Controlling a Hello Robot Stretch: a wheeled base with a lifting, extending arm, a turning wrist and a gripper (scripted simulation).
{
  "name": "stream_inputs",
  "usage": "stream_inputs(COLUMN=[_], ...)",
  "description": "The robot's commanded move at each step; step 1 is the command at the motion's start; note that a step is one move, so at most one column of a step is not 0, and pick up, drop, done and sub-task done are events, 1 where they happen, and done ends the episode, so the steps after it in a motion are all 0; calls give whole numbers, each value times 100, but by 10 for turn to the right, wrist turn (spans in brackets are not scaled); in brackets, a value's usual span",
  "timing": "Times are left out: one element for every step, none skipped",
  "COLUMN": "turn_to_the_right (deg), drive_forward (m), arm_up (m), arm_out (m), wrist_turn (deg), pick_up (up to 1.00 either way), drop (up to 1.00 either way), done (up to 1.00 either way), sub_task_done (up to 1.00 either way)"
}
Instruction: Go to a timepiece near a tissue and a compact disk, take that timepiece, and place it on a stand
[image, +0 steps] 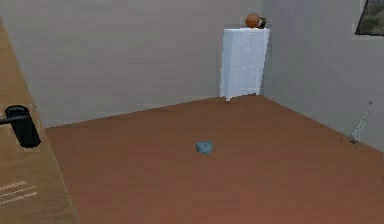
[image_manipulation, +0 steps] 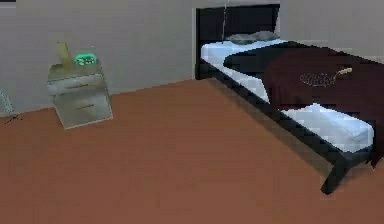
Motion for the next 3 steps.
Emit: stream_inputs(turn_to_the_right=[-450,-450,-240], drive_forward=[0,0,0], arm_up=[0,0,0], arm_out=[0,0,0], wrist_turn=[0,0,0], pick_up=[0,0,0], drop=[0,0,0], done=[0,0,0], sub_task_done=[0,0,0])
